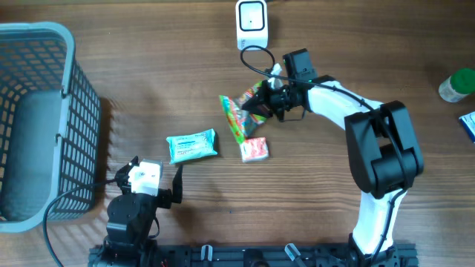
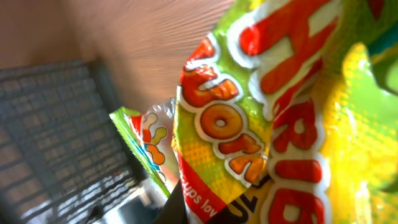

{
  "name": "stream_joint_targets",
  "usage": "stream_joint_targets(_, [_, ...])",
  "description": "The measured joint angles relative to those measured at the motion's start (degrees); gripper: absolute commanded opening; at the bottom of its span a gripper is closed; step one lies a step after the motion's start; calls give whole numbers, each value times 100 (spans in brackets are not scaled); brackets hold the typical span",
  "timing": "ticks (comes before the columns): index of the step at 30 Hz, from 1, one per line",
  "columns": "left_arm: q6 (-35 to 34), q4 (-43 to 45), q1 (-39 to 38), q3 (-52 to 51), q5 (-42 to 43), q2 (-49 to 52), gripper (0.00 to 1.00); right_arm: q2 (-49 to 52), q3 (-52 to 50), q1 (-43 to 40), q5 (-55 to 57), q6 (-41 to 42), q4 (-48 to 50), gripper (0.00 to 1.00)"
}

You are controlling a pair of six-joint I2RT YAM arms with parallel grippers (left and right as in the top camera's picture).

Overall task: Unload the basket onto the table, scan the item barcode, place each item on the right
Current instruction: 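Grasp the Haribo gummy bag with the right gripper and lift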

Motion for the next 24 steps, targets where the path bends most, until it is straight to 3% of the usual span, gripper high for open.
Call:
stream_joint_targets(3, [0, 0, 0, 0, -2, 0, 100, -522, 87, -90, 1099, -562, -1158, 5])
stream_joint_targets(4, [0, -2, 0, 0, 0, 0, 100, -750, 101, -101, 1480, -636, -1432, 11])
stream_joint_targets(5, [0, -2, 0, 0, -2, 0, 100, -1082, 111, -111, 2039, -723, -1753, 81])
stream_joint_targets(6, [0, 0, 0, 0, 0, 0, 100, -1346, 129, -122, 2507, -793, -2006, 100])
stream_joint_targets(12, [0, 0, 0, 0, -2, 0, 100, -1504, 177, -146, 3014, -811, -1937, 100])
stream_joint_targets(14, [0, 0, 0, 0, -2, 0, 100, -1504, 177, -144, 3202, -74, -2114, 100])
stream_joint_targets(18, [0, 0, 0, 0, -2, 0, 100, -1502, 181, -136, 3960, 2214, -2612, 100])
stream_joint_targets(20, [0, 0, 0, 0, 0, 0, 100, -1375, 186, -131, 4214, 2879, -2570, 100])
stream_joint_targets(24, [0, 0, 0, 0, -2, 0, 100, -721, 188, -131, 4312, 3276, -2061, 96])
